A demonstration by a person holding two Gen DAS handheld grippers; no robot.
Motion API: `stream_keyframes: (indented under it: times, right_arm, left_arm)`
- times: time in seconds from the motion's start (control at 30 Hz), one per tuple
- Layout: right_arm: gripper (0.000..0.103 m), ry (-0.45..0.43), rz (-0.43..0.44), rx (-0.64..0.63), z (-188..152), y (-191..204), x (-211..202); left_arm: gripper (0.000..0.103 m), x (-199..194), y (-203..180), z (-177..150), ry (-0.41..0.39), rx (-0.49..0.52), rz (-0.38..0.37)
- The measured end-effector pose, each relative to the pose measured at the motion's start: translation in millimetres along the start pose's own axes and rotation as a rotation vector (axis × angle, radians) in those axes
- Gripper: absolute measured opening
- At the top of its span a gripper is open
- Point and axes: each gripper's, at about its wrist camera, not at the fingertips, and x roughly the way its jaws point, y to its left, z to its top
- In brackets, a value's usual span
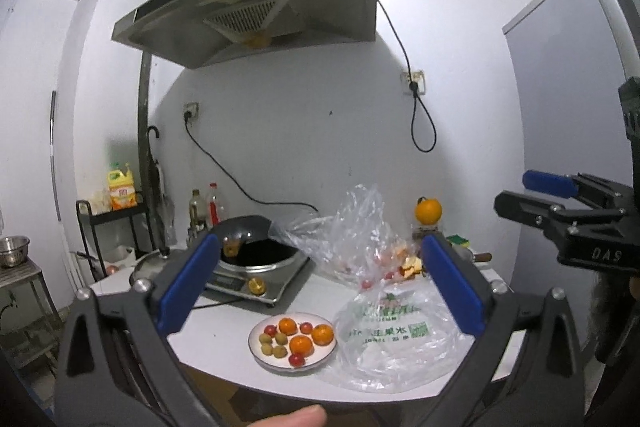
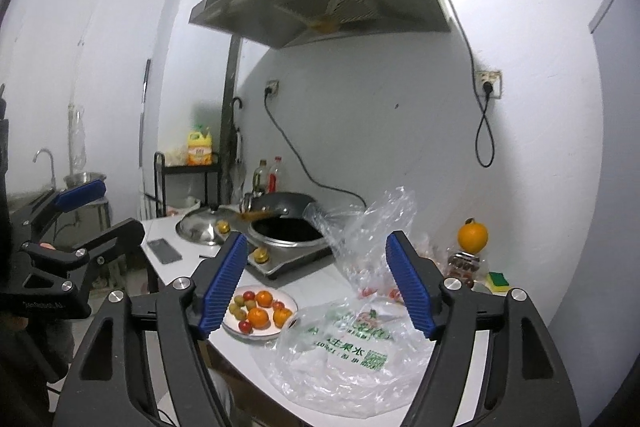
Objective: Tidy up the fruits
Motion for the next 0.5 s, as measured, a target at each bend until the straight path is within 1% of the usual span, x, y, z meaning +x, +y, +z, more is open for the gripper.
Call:
stream_keyframes:
  times: [0.17, 0.37, 0.5]
  right_arm:
    - [0.075, -0.015, -0.011, 0.012, 2.1, -4.8, -8.1]
    - [0.075, -0.016, -0.012, 0.007, 1.8, -4.0, -11.1]
    - [0.075, -0.029, -0.016, 0.015, 1.0, -4.5, -12.4]
  left_arm:
    - [0.102, -8.9, -4.8, 7.3, -0.017, 0.006, 0.0]
    - [0.102, -7.7, -7.4, 8.3, -0.012, 0.009, -0.01]
    - [0.102, -10.9, -9.9, 9.2, -0.033, 0.025, -0.003]
